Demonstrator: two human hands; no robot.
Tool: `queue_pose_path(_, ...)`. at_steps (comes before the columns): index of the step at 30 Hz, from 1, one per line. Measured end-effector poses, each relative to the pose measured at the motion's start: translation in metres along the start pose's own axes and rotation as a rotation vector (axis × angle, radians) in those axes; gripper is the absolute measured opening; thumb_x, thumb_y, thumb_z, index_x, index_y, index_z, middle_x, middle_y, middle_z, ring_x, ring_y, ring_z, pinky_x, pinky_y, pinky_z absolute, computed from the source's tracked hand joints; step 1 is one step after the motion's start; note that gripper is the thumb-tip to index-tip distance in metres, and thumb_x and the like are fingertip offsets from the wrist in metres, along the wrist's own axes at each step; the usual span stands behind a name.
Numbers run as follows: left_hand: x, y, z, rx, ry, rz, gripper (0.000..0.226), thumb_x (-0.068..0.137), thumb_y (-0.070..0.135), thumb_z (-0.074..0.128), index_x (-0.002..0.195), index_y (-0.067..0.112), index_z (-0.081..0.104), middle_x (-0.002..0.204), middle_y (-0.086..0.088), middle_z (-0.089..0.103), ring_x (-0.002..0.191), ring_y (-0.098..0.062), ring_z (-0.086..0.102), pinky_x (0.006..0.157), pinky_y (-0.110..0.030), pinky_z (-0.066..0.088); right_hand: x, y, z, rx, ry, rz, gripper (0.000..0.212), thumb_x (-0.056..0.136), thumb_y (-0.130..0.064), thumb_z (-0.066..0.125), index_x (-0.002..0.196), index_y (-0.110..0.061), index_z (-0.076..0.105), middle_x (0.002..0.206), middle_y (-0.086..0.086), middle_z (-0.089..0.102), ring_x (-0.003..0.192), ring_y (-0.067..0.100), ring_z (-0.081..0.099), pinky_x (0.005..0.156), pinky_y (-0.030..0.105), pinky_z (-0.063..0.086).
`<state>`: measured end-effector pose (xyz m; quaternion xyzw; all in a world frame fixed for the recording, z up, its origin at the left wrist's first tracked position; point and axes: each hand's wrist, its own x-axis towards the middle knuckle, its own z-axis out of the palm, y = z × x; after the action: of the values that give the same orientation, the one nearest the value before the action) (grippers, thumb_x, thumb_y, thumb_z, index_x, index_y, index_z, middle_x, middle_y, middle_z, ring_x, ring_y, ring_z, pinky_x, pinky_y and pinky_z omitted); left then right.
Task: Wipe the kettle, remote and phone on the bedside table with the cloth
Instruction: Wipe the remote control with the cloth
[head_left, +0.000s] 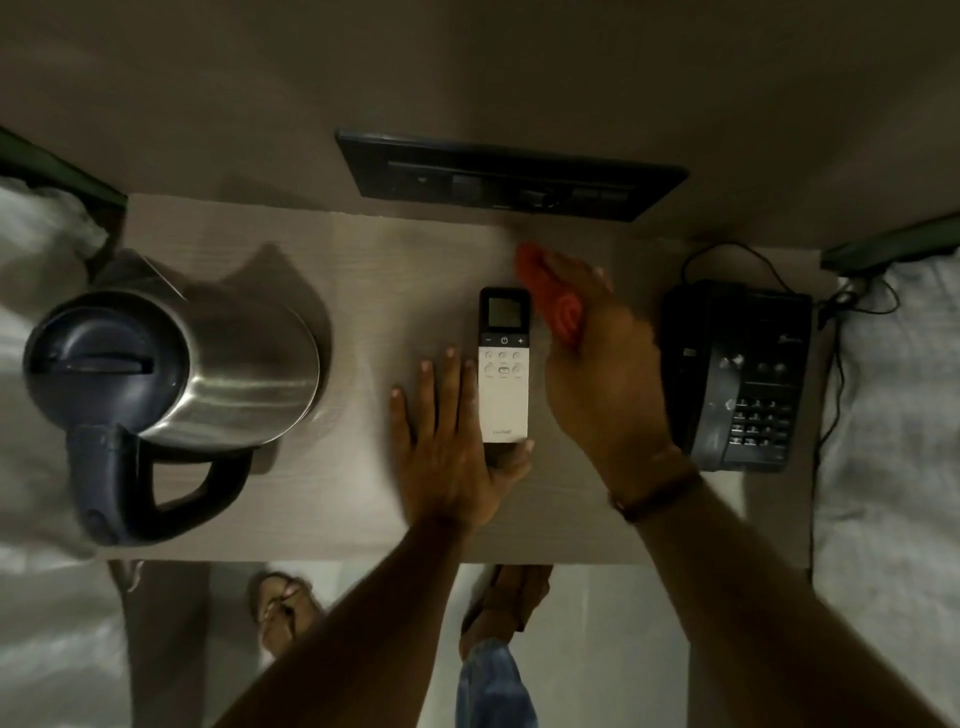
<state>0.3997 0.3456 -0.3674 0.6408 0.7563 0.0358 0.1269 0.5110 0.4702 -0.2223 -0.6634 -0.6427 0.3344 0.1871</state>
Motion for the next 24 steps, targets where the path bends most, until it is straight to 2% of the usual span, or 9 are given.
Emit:
queue_pose_path(2, 0.0, 0.0, -0.001, 0.007, -0.024, -0.007, 0.113, 0.09, 0.09, 0.026, 0.173, 0.015, 0.014, 0.183, -0.009, 0.011, 0.168, -0.036, 0.012, 0.134, -0.061, 0.006, 0.011, 0.002, 0.025, -0.24, -0.169, -0.058, 0.064, 0.099, -0.002, 0.054, 0.157, -0.025, 0.044, 0.164, 0.004, 0.047, 0.154, 0.027, 0.039, 0.118, 0.048, 0.048)
queue_pose_path(4, 0.0, 0.0, -0.002, 0.006, -0.055, -0.012, 0.113, 0.087, 0.088, 0.03, 0.173, 0.016, 0.017, 0.182, -0.01, 0.012, 0.168, -0.036, 0.011, 0.134, -0.061, 0.006, 0.002, 0.008, 0.045, -0.425, -0.334, -0.097, 0.071, 0.099, -0.006, 0.054, 0.163, -0.022, 0.03, 0.175, 0.004, 0.025, 0.163, 0.033, 0.011, 0.127, 0.053, 0.033)
queue_pose_path(7, -0.001, 0.002, -0.003, 0.027, -0.06, -0.002, 0.11, 0.087, 0.08, 0.04, 0.172, 0.015, 0.018, 0.181, -0.013, 0.015, 0.167, -0.037, 0.011, 0.134, -0.063, 0.009, -0.03, 0.019, 0.052, -0.417, -0.35, -0.088, 0.07, 0.096, -0.02, 0.045, 0.164, -0.022, 0.029, 0.176, 0.005, 0.022, 0.163, 0.034, 0.011, 0.127, 0.054, 0.032)
queue_pose_path(11, -0.002, 0.003, -0.007, -0.017, 0.007, 0.016, 0.101, 0.091, 0.076, 0.036, 0.171, 0.015, 0.02, 0.178, -0.019, 0.025, 0.164, -0.042, 0.021, 0.131, -0.066, 0.019, -0.069, 0.021, 0.046, -0.42, -0.467, -0.052, 0.07, 0.103, -0.031, 0.053, 0.165, -0.029, 0.021, 0.177, -0.001, 0.013, 0.163, 0.029, 0.003, 0.129, 0.049, 0.017)
queue_pose_path(13, -0.003, 0.002, -0.007, -0.03, 0.011, 0.01, 0.096, 0.097, 0.077, 0.029, 0.17, 0.014, 0.026, 0.178, -0.017, 0.024, 0.165, -0.041, 0.02, 0.13, -0.068, 0.023, -0.076, 0.02, 0.035, -0.339, -0.499, -0.008, 0.062, 0.104, -0.032, 0.053, 0.162, -0.032, 0.031, 0.174, -0.002, 0.025, 0.163, 0.026, 0.015, 0.13, 0.048, 0.025)
queue_pose_path(17, -0.001, 0.001, -0.006, -0.02, -0.061, 0.001, 0.105, 0.097, 0.085, 0.018, 0.172, 0.013, 0.018, 0.182, -0.012, 0.011, 0.168, -0.036, 0.006, 0.132, -0.068, 0.014, -0.081, 0.017, -0.012, 0.223, -0.532, 0.425, 0.023, 0.101, -0.044, 0.061, 0.12, -0.034, 0.07, 0.126, 0.0, 0.075, 0.119, 0.019, 0.072, 0.108, 0.044, 0.057)
queue_pose_path(19, -0.003, 0.0, -0.007, -0.035, -0.064, 0.007, 0.119, 0.088, 0.095, 0.021, 0.173, 0.012, 0.012, 0.183, -0.01, 0.006, 0.169, -0.034, 0.002, 0.133, -0.067, 0.009, -0.091, 0.024, -0.044, 0.478, -0.472, 0.619, 0.008, 0.092, -0.041, 0.07, 0.097, -0.04, 0.064, 0.102, -0.006, 0.073, 0.089, 0.007, 0.076, 0.085, 0.027, 0.065)
queue_pose_path(21, -0.005, 0.001, -0.012, -0.102, -0.03, -0.019, 0.13, 0.079, 0.101, 0.032, 0.173, 0.015, 0.008, 0.183, -0.008, 0.007, 0.169, -0.033, 0.005, 0.133, -0.067, 0.007, -0.106, 0.037, -0.082, 0.59, -0.347, 0.686, 0.023, 0.095, -0.027, 0.071, 0.093, -0.043, 0.055, 0.094, -0.015, 0.065, 0.071, 0.004, 0.072, 0.053, 0.008, 0.056)
queue_pose_path(24, -0.012, 0.032, -0.022, -0.199, 0.021, 0.025, 0.131, 0.078, 0.098, 0.044, 0.174, 0.021, -0.001, 0.182, -0.009, 0.009, 0.169, -0.033, 0.008, 0.133, -0.064, 0.007, -0.117, 0.057, -0.145, 0.603, -0.206, 0.598, 0.034, 0.097, -0.019, 0.069, 0.086, -0.052, 0.07, 0.08, -0.016, 0.077, 0.067, -0.003, 0.076, 0.049, 0.009, 0.055)
